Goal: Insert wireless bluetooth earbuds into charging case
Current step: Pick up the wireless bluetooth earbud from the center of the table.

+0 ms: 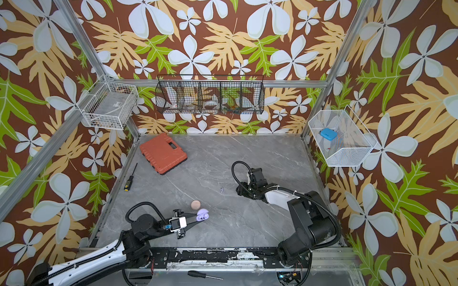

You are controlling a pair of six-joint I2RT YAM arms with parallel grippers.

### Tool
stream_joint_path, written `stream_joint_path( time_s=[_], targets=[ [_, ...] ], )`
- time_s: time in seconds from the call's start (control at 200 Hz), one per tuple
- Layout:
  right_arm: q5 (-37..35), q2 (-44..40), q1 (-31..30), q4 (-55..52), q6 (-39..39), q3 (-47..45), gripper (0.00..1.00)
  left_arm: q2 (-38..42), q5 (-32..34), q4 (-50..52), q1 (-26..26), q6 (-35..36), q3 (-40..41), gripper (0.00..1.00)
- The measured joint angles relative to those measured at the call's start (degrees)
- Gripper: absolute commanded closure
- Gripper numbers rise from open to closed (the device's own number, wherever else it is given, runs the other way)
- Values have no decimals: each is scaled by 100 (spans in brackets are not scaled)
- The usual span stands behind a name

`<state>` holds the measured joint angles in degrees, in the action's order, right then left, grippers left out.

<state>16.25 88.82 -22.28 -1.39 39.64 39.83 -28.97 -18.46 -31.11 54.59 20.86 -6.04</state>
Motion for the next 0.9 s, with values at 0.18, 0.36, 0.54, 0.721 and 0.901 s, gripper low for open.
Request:
stream_joint_path(
  time_s=[0.18, 0.36, 0.54, 0.721, 0.901],
  targets=[
    [-479, -103, 0, -772, -37, 367, 40, 7, 0, 0, 0, 2, -2, 100],
    [-647, 164, -44, -1412, -164, 962, 40, 35, -2, 2, 0, 2, -2, 100],
    [-761, 455, -131, -2087, -348, 1521, 44, 52, -2, 4, 0, 2, -2, 100],
    [-968, 708, -210, -2590, -540, 1998, 50, 83, -2, 9, 2, 2, -20, 100],
    [-1099, 942, -199, -2879, -645, 2251, 57, 85, -4, 35, 17, 2, -22, 100]
  ],
)
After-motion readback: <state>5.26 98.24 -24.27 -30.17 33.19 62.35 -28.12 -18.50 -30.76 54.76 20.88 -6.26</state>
